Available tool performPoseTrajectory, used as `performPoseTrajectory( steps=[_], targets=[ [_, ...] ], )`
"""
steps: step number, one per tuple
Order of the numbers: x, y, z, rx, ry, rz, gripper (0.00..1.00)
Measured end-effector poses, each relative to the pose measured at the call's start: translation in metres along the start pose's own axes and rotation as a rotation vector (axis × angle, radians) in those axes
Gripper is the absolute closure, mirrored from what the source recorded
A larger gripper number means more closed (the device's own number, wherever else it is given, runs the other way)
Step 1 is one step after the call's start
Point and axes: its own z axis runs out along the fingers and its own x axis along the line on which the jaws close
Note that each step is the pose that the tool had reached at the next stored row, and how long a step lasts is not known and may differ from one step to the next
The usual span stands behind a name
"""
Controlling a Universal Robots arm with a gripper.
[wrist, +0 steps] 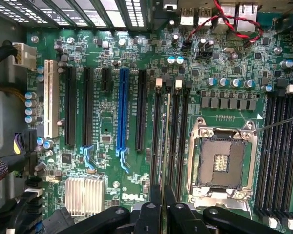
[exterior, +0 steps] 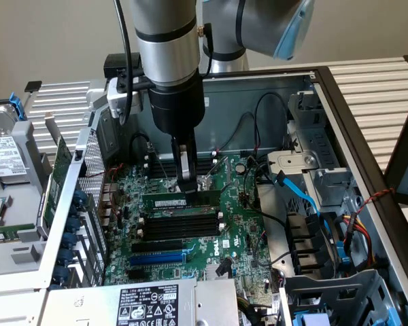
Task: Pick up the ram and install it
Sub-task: 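Insert the ram into the slot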
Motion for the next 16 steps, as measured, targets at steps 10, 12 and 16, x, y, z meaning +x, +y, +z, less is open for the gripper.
performPoseTrajectory(
  steps=[10, 12, 16],
  targets=[
    [0.0, 0.0024, 0.0095, 0.0011, 0.0103, -0.001, 0.86],
    [0.0, 0.003, 0.0118, 0.001, 0.0135, -0.001, 0.86],
    [0.0, 0.0035, 0.0148, 0.0011, 0.0185, -0.002, 0.86]
  ],
)
